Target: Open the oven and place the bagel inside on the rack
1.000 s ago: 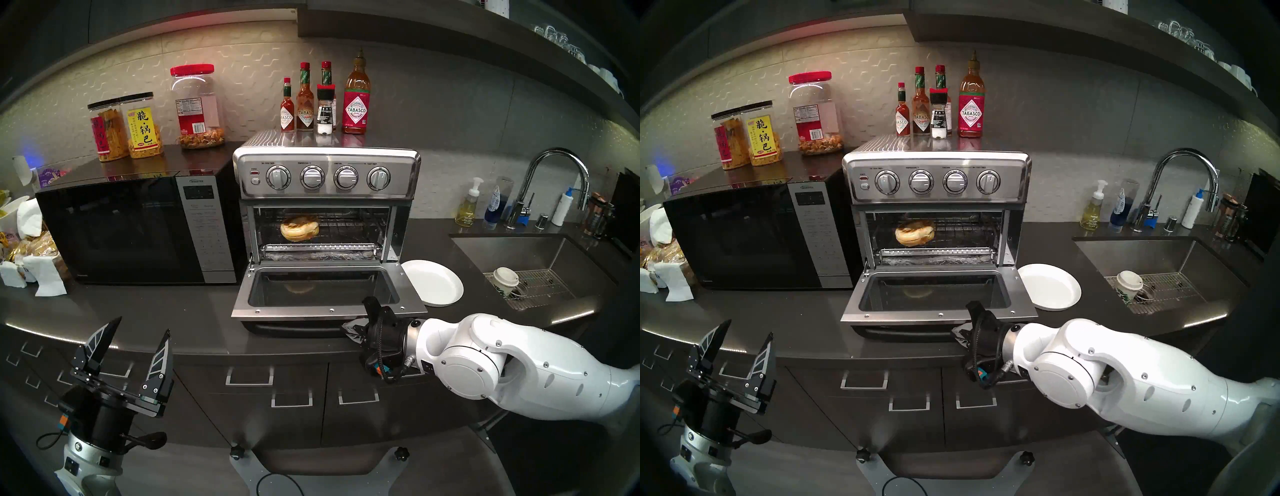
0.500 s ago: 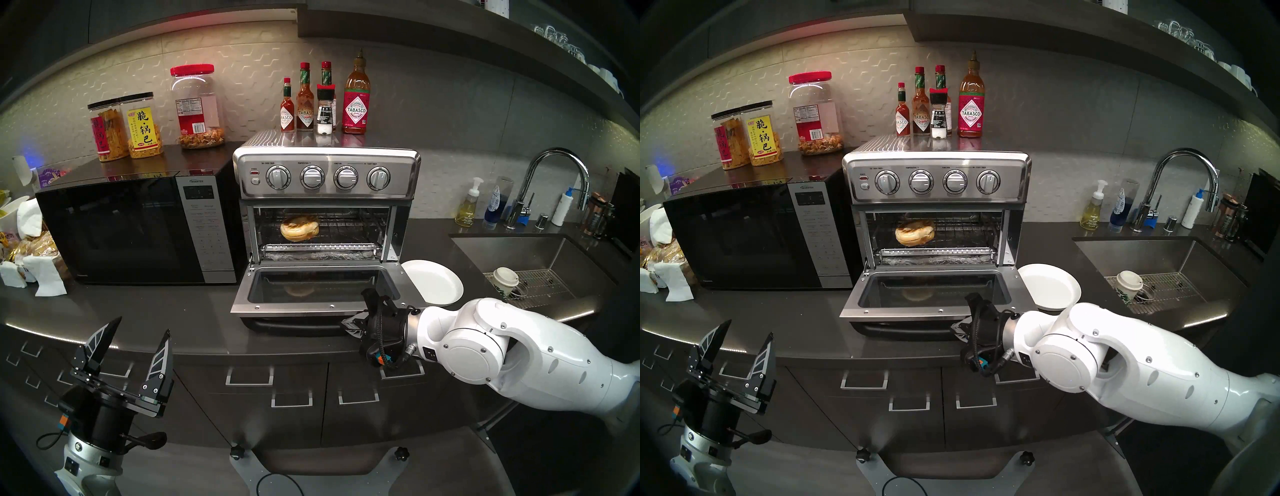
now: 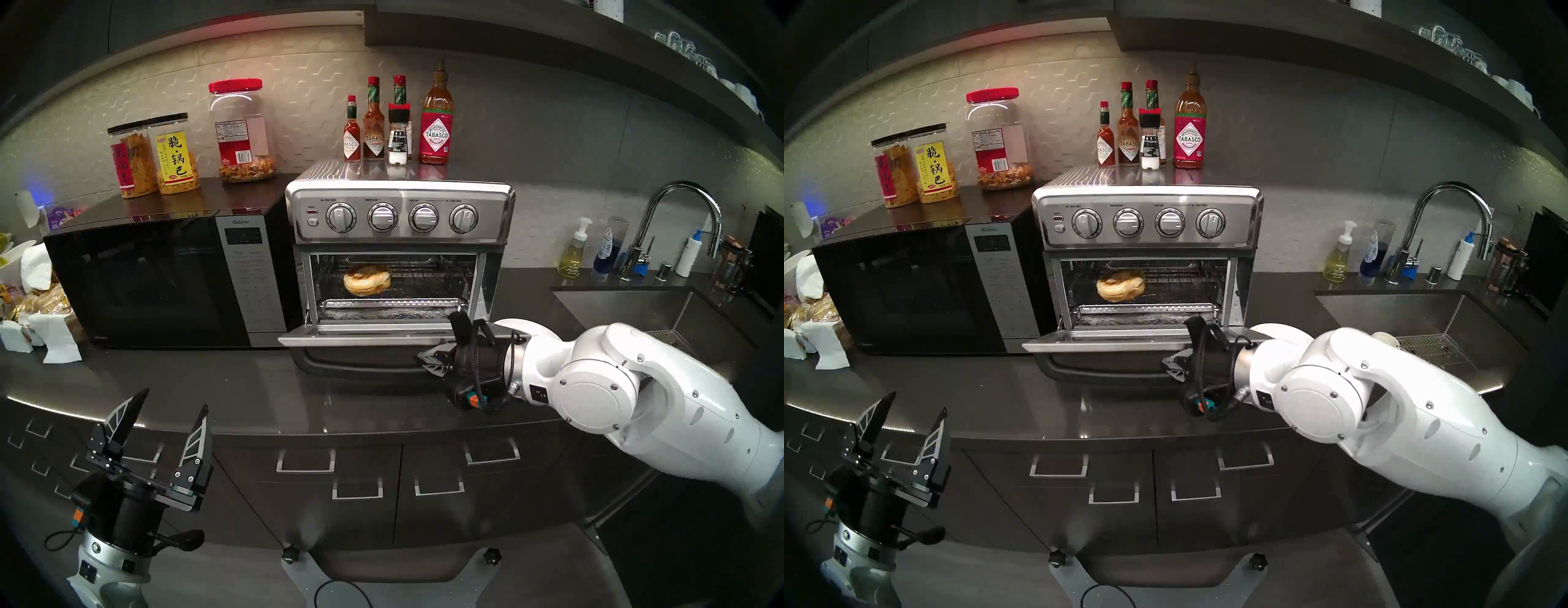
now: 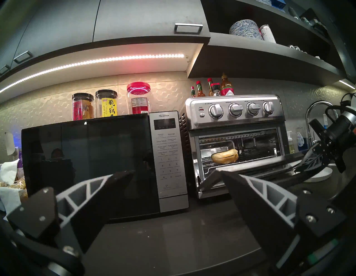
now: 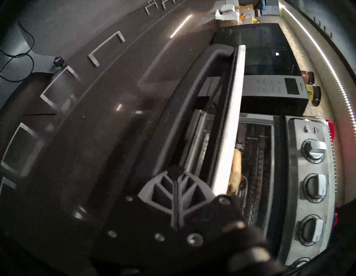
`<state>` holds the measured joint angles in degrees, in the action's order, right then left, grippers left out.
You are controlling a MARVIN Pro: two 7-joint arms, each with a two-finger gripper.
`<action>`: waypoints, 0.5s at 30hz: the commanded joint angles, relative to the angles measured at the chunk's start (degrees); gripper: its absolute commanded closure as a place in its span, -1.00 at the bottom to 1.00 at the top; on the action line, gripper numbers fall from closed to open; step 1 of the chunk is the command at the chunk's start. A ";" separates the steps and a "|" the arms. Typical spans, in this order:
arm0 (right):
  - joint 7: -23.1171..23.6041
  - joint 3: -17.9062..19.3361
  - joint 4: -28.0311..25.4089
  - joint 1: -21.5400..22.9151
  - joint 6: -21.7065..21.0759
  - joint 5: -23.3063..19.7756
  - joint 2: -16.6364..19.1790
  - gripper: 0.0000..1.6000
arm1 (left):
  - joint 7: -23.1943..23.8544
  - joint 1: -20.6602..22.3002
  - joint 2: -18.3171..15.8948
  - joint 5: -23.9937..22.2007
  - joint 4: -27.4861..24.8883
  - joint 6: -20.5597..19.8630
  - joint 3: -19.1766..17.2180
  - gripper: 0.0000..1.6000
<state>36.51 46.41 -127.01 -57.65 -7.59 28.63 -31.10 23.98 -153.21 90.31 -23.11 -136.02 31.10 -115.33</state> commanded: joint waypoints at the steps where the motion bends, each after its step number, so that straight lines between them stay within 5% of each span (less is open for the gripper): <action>1: 3.34 4.40 4.49 6.36 0.68 -3.33 -1.46 1.00 | 0.06 0.06 -0.08 -0.04 -1.09 0.11 -0.09 -1.00; 15: 10.73 6.57 11.23 14.62 3.75 -6.30 -6.43 1.00 | 0.06 0.04 -0.07 -0.04 -1.13 0.08 -0.10 -1.00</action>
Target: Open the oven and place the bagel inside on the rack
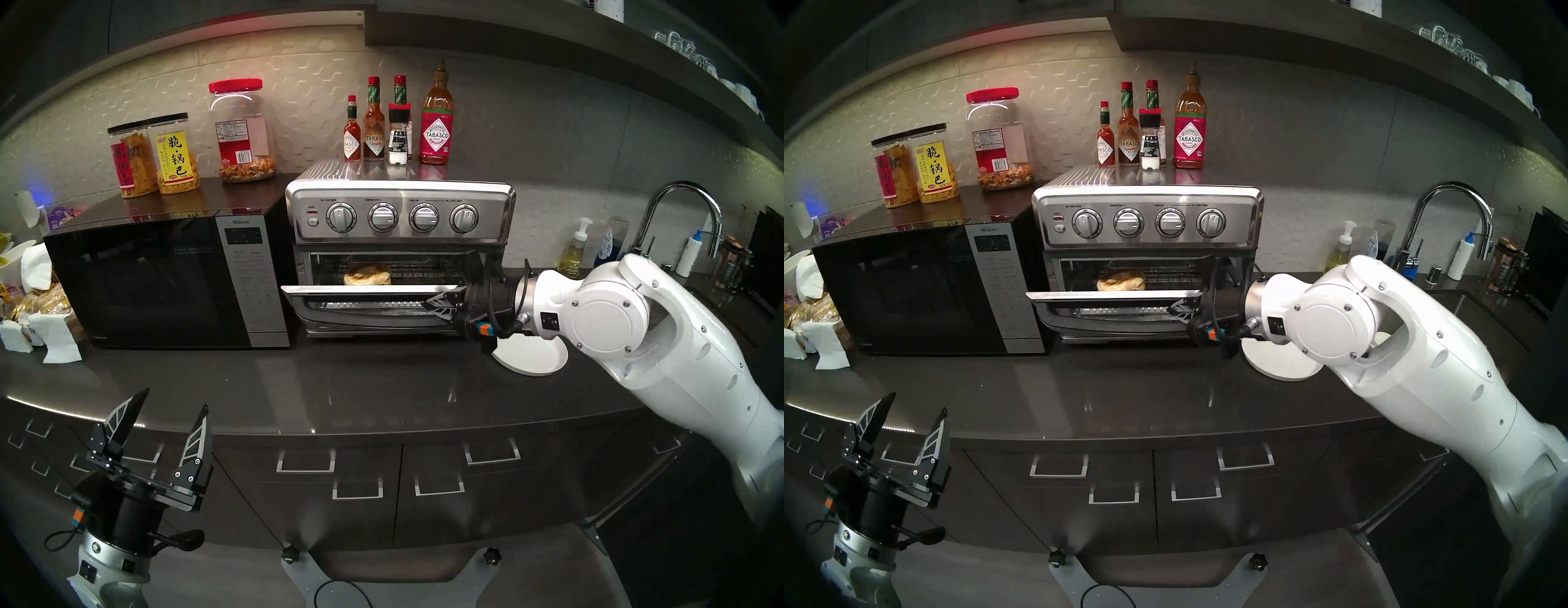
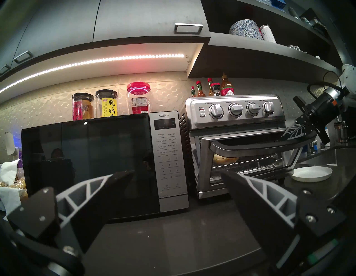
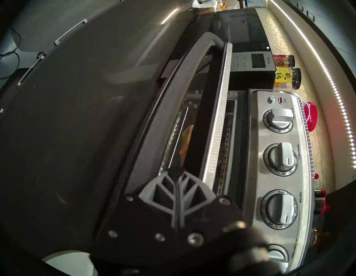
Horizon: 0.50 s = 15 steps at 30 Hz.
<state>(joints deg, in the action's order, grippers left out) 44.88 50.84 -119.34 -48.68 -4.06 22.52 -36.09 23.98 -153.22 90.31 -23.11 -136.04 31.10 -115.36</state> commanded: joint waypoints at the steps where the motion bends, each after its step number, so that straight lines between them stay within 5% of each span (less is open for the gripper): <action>1: 2.75 2.38 3.77 6.14 0.35 -0.32 -1.56 1.00 | 0.06 0.05 -0.07 -0.04 -1.11 0.08 -0.07 -1.00; 15: 6.99 8.23 2.78 8.56 3.28 -4.83 1.79 1.00 | 0.05 0.02 -0.06 -0.04 -1.15 0.05 -0.08 -1.00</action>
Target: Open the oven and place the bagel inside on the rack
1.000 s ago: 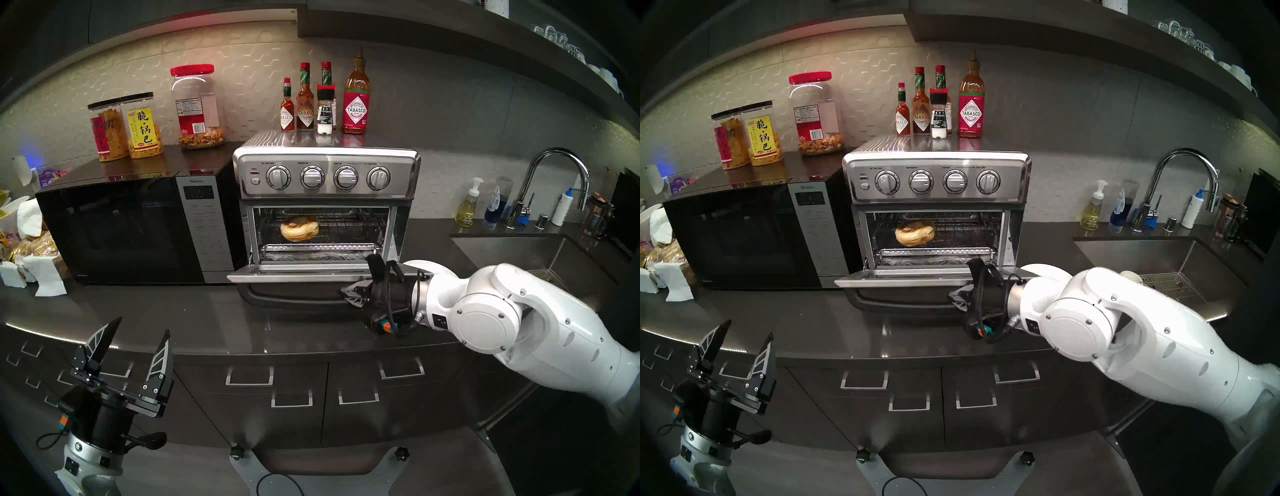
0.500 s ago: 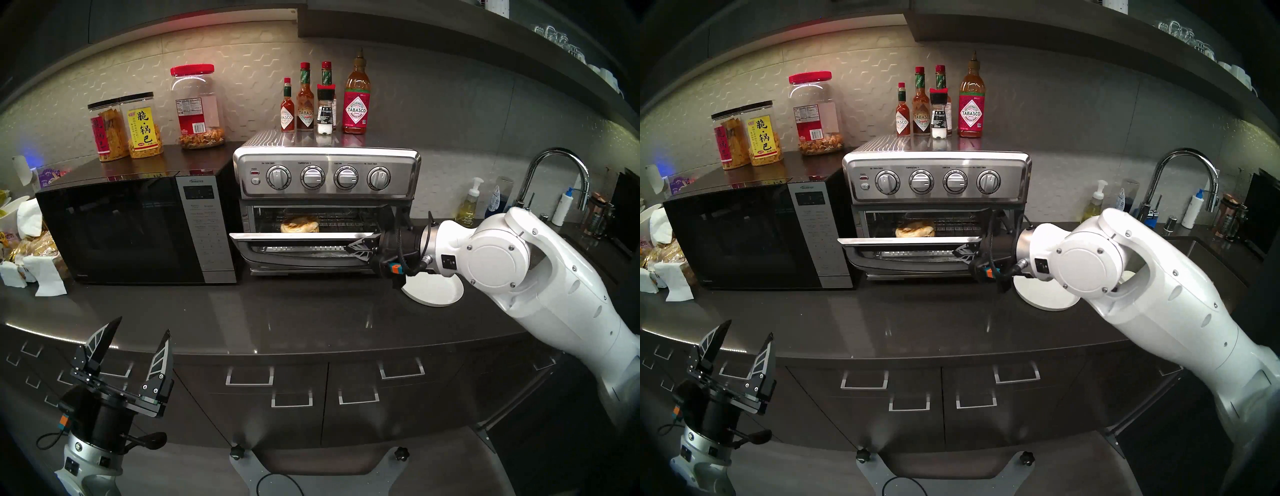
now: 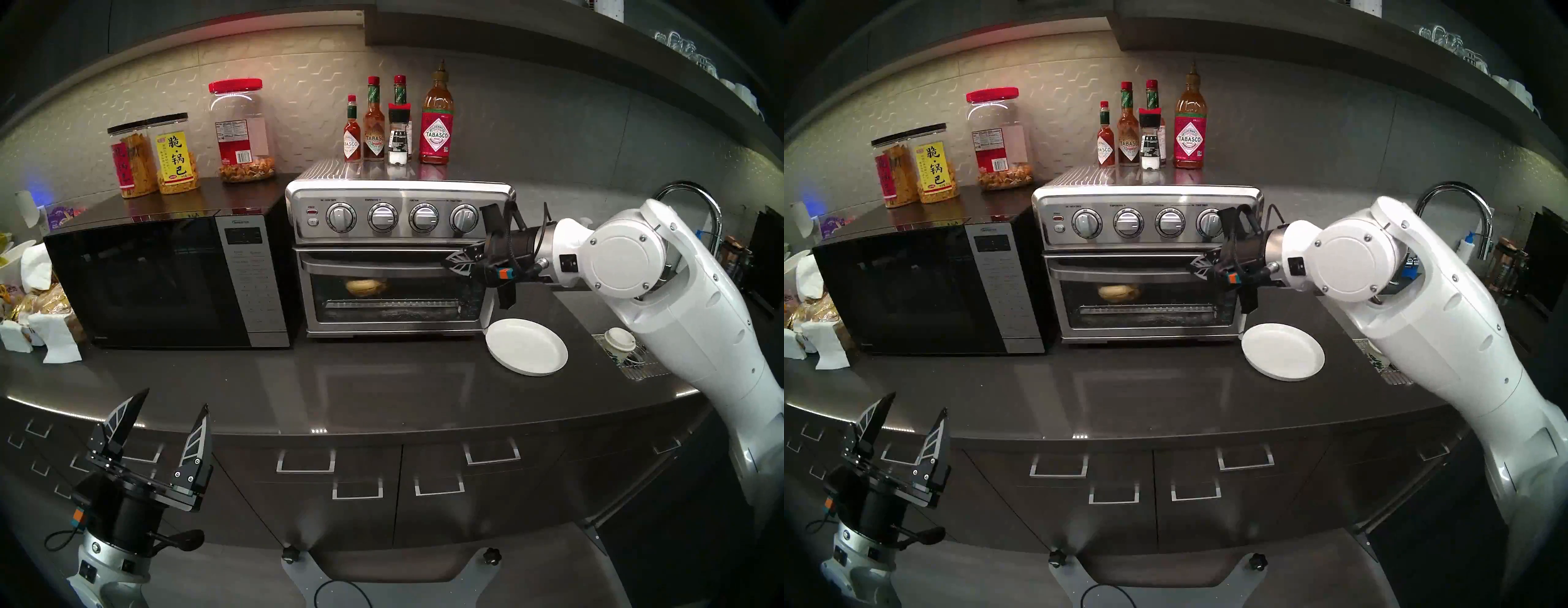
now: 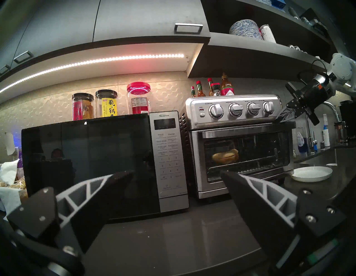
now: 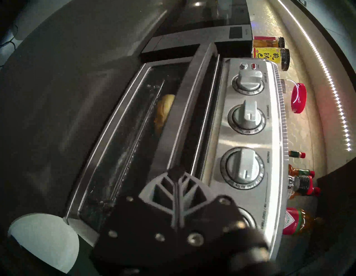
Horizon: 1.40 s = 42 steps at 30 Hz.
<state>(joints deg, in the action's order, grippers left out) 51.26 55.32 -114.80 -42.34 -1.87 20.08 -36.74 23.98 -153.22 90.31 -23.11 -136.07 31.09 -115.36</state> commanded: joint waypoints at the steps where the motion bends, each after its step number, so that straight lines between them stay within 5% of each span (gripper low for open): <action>1: 0.79 4.40 -2.15 2.08 1.22 -3.11 2.91 1.00 | 0.05 0.02 -0.07 -0.04 -1.12 0.06 -0.08 -1.00; 19: 0.20 20.01 -5.63 -12.53 7.26 -13.74 16.44 1.00 | 0.06 0.07 -0.07 -0.04 -1.05 0.11 -0.07 -1.00; 35: -8.81 17.36 -2.93 -25.22 8.63 -15.84 24.88 1.00 | 0.07 0.07 -0.07 -0.04 -1.05 0.11 -0.07 -1.00; 42: -15.28 20.09 -1.96 -31.08 9.61 -17.62 27.36 1.00 | 0.07 0.04 -0.06 -0.04 -1.09 0.08 -0.08 -1.00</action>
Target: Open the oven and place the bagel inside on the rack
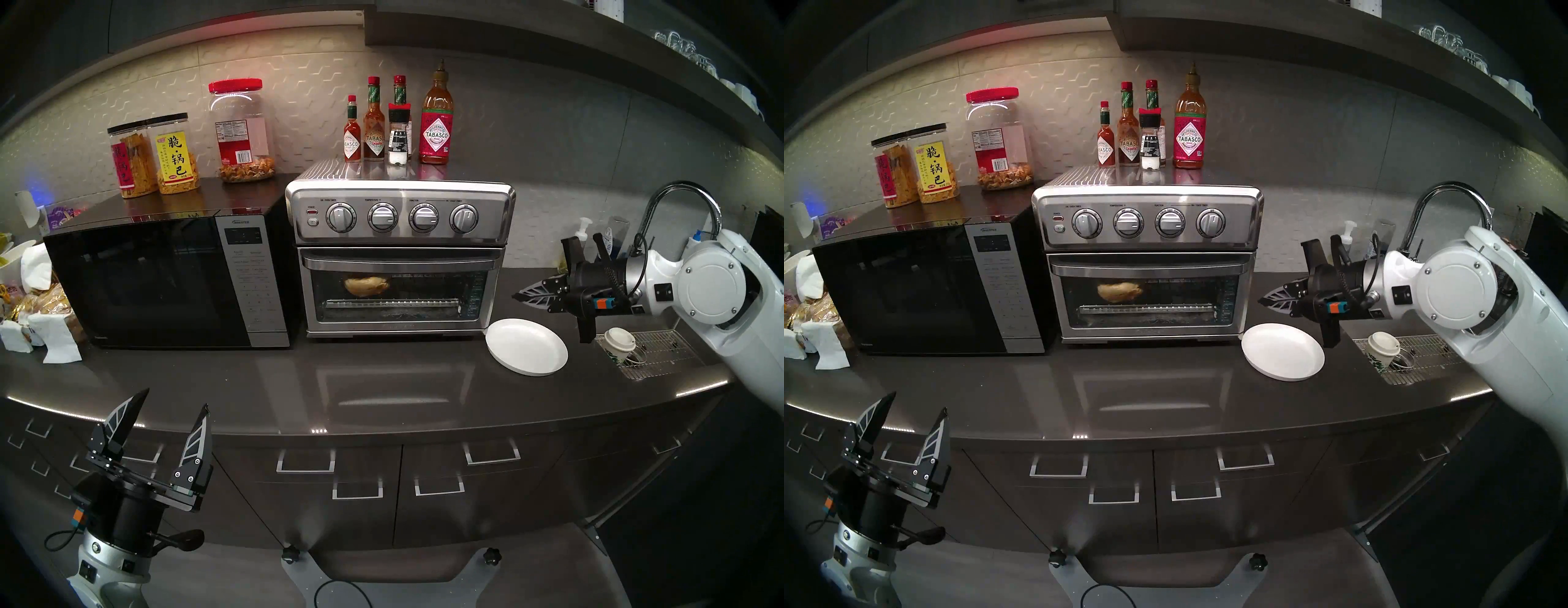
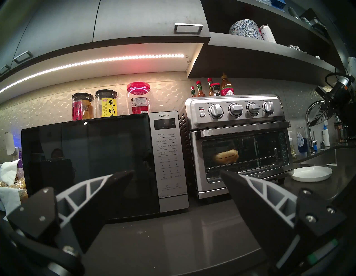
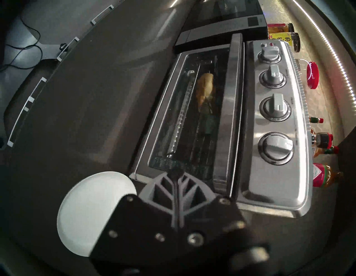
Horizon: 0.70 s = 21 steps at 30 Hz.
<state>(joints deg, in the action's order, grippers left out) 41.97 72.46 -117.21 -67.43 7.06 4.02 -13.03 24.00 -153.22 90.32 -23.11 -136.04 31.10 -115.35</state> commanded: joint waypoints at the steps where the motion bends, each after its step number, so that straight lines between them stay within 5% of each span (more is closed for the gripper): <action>1: -7.05 3.59 0.66 -6.94 1.10 -1.70 3.88 1.00 | 0.05 0.04 -0.07 -0.04 -1.12 0.07 -0.08 -1.00; 21: -14.07 13.08 5.92 -19.19 7.72 -9.15 6.04 1.00 | 0.06 0.12 -0.09 -0.04 -0.98 0.14 -0.06 -1.00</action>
<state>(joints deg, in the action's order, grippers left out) 29.99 82.26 -112.27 -82.83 11.83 -2.35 -8.24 24.01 -153.22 90.32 -23.11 -136.05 31.11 -115.35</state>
